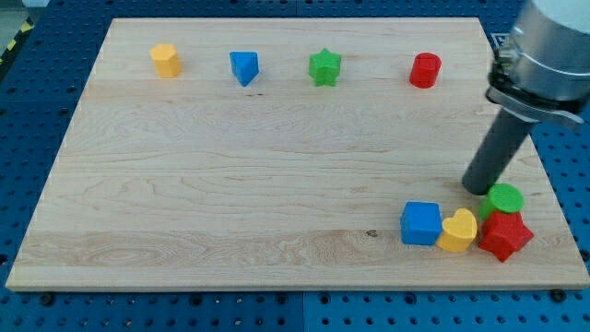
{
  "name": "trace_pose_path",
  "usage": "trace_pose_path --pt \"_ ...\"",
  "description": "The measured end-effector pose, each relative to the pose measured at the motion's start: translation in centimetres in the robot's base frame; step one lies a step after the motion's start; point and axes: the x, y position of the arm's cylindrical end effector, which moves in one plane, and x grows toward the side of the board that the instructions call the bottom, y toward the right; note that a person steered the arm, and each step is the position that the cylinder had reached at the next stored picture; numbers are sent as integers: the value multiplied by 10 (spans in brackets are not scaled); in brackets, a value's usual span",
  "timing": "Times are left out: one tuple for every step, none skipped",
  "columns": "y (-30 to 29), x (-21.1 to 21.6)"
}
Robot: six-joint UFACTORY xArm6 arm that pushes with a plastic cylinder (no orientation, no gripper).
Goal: Push the red circle to the left side of the green circle
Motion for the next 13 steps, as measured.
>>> trace_pose_path --pt "0 -8" --pt "1 -56" --pt "35 -116" --pt "42 -180" --pt "11 -235" --pt "-46 -219" --pt "-50 -130" --pt "-49 -96" --pt "-52 -152" --pt "-34 -180" --pt "10 -162" --pt "-1 -91" --pt "-23 -41"
